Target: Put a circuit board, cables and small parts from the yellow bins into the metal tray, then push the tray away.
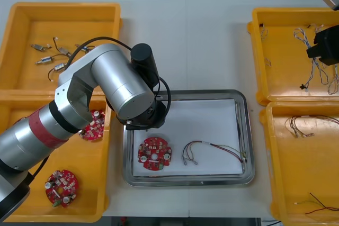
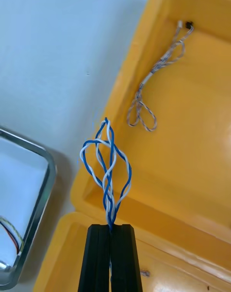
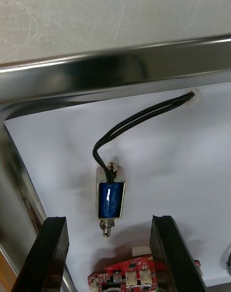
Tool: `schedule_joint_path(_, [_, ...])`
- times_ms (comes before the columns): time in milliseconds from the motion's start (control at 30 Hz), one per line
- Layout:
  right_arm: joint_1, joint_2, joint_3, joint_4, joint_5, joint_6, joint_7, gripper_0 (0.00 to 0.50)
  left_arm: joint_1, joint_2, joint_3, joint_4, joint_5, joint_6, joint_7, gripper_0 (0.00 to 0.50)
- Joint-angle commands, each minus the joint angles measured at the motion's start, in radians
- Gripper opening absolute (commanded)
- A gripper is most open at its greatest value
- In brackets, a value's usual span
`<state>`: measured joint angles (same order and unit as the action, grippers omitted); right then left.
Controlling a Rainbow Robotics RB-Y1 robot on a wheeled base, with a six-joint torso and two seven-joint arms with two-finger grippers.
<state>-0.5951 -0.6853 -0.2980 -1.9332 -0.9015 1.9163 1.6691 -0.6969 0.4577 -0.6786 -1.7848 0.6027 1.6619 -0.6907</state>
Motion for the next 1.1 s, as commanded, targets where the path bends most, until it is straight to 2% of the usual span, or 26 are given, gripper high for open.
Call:
schedule_joint_path(33, [0.009, -0.042, 0.043, -0.105, -0.062, 0.004, 0.004, 0.0, -0.042, 0.006, 0.06, -0.076, 0.019, 0.068, 0.073, 0.5])
schedule_joint_path(233, [0.009, -0.062, 0.135, -0.168, -0.135, 0.004, 0.006, 0.0, -0.087, 0.016, 0.143, -0.119, 0.051, 0.199, 0.073, 0.5])
schedule_joint_path(400, [0.003, -0.125, 0.276, -0.199, -0.181, -0.022, 0.014, 0.0, -0.11, 0.033, 0.231, -0.119, 0.068, 0.258, 0.076, 0.5])
schedule_joint_path(567, [-0.058, -0.146, 0.421, -0.213, -0.175, -0.068, 0.034, 0.0, -0.111, 0.081, 0.294, -0.12, 0.101, 0.258, 0.077, 0.5])
schedule_joint_path(833, [-0.193, -0.143, 0.658, -0.214, -0.119, -0.109, 0.083, 0.0, -0.118, 0.156, 0.381, -0.12, 0.124, 0.258, 0.077, 0.5])
schedule_joint_path(933, [-0.21, -0.138, 0.731, -0.211, -0.077, -0.152, 0.192, 0.0, -0.116, 0.18, 0.419, -0.117, 0.123, 0.258, 0.082, 0.5])
schedule_joint_path(1100, [-0.21, -0.117, 0.767, -0.171, -0.063, -0.186, 0.32, 0.0, -0.116, 0.203, 0.472, -0.074, 0.121, 0.258, 0.077, 0.5])
